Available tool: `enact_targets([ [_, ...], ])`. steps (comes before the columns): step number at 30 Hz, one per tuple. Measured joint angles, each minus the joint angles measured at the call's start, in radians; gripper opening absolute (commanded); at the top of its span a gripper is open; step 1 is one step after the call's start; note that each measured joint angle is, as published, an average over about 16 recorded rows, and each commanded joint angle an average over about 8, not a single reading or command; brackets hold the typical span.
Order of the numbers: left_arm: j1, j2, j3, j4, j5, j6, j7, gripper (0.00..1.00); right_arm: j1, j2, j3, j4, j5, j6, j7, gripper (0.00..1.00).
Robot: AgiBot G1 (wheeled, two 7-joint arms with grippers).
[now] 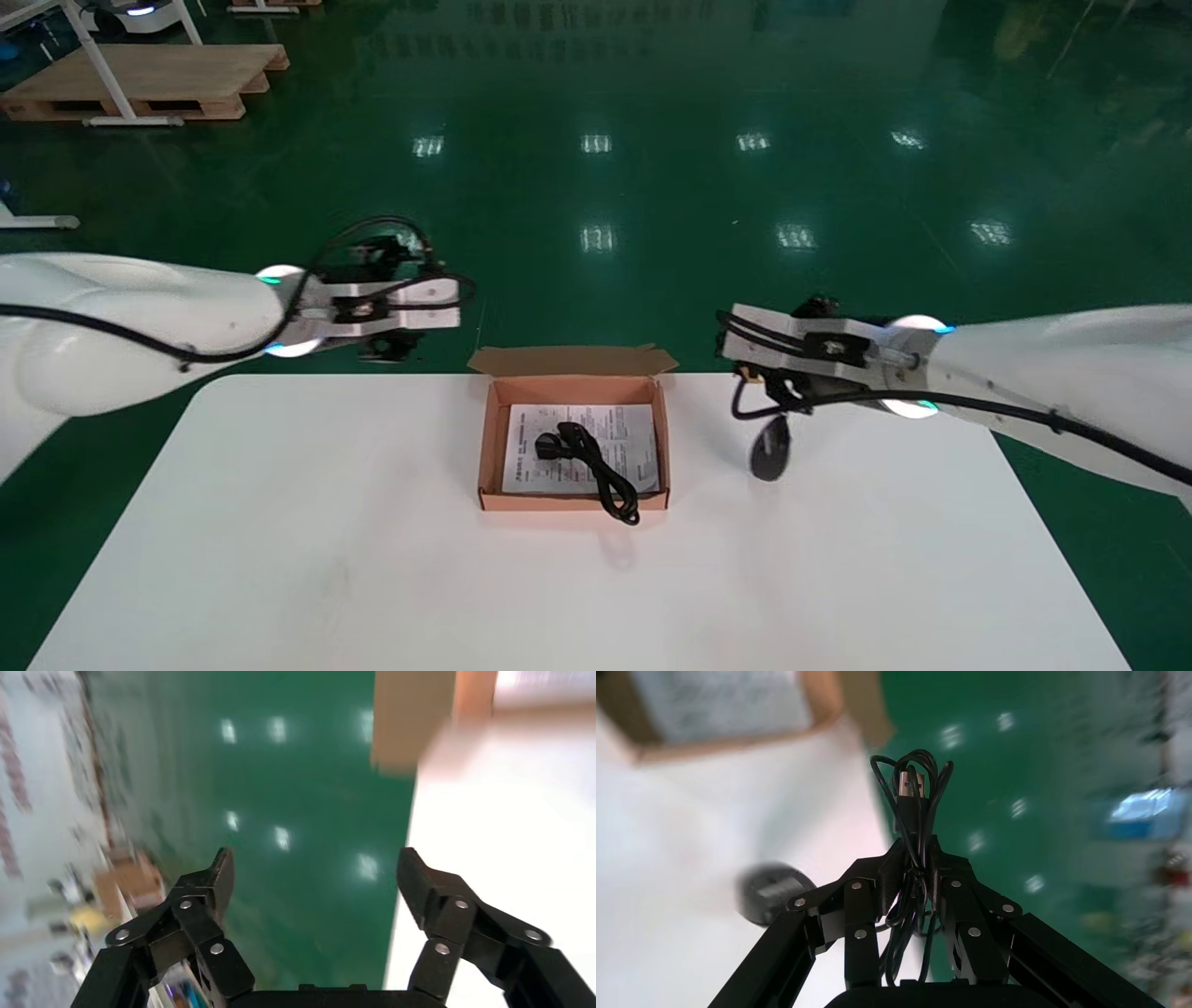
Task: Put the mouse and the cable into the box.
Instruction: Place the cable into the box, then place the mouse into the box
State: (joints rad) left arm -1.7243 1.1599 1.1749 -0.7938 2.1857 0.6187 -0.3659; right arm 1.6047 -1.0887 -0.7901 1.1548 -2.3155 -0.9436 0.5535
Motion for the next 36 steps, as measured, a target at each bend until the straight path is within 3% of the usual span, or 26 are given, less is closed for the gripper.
enact_targets([
  [10, 0.001, -0.086, -0.011, -0.129, 0.110, 0.066, -0.160, 1.00, 0.075, -0.169, -0.051, -0.047, 0.029, 0.031, -0.102, 0.00],
  [18, 0.015, -0.102, -0.013, -0.196, 0.180, 0.094, -0.240, 1.00, 0.095, -0.262, -0.153, -0.187, 0.158, 0.084, -0.200, 0.00],
  [26, 0.023, -0.109, -0.016, -0.230, 0.216, 0.109, -0.280, 1.00, 0.082, -0.284, -0.281, -0.349, 0.319, 0.195, -0.205, 0.01],
  [27, 0.023, -0.109, -0.016, -0.232, 0.219, 0.110, -0.283, 1.00, 0.079, -0.284, -0.294, -0.367, 0.338, 0.210, -0.202, 0.06],
  [34, 0.026, -0.112, -0.017, -0.244, 0.232, 0.116, -0.296, 1.00, 0.064, -0.283, -0.341, -0.458, 0.445, 0.286, -0.174, 0.93],
  [35, 0.026, -0.112, -0.017, -0.245, 0.233, 0.117, -0.297, 1.00, 0.063, -0.283, -0.342, -0.465, 0.456, 0.291, -0.173, 1.00],
  [36, 0.026, -0.113, -0.017, -0.246, 0.234, 0.117, -0.297, 1.00, 0.061, -0.283, -0.344, -0.470, 0.465, 0.295, -0.173, 1.00],
])
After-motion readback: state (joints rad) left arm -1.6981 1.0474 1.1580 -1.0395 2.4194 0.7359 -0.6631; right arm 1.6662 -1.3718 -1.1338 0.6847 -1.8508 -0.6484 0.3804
